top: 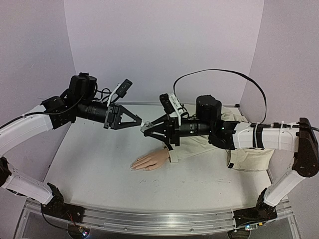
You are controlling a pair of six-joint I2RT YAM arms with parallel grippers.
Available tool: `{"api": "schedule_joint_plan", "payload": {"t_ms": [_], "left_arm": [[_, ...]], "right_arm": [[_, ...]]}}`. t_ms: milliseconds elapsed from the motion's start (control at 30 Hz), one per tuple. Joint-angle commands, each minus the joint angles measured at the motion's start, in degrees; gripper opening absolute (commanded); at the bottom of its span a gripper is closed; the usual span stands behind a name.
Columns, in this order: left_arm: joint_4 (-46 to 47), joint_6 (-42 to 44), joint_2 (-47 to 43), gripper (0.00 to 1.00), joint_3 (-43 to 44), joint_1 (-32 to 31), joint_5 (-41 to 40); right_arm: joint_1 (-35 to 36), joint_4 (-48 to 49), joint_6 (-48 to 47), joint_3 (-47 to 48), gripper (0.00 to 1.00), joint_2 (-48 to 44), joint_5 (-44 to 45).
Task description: Paint the nails
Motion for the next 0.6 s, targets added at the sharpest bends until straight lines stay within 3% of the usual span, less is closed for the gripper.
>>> {"api": "schedule_joint_plan", "payload": {"t_ms": [0, 67, 233, 267, 367, 567], "left_arm": [[-0.79, 1.45, -0.89, 0.01, 3.16, -0.1, -0.38], [-2.56, 1.96, -1.27, 0.0, 3.4, -0.06, -3.38], [-11.06, 1.27, -1.34, 0.0, 3.71, 1.3, -16.89], [-12.54, 0.64, -1.38, 0.0, 3.27, 1.88, -20.15], [-16.29, -2.01, -1.6, 0.0, 0.86, 3.88, -30.8], [-20.63, -10.1, -1.7, 0.0, -8.46, 8.93, -49.33]], "right_arm": [[0.13, 2.54, -1.21, 3.25, 0.0, 0.2, 2.5], [0.1, 1.46, -1.51, 2.95, 0.1, 0.12, 5.72], [0.03, -4.12, -2.45, 1.1, 0.68, -0.62, 17.88], [-0.15, -4.88, -2.5, 0.45, 0.74, -0.85, 20.27], [-0.86, -5.57, -1.82, -2.28, 0.83, -1.73, 24.66], [-2.55, -7.0, 0.79, -6.6, 0.85, -2.73, 31.37]]}}
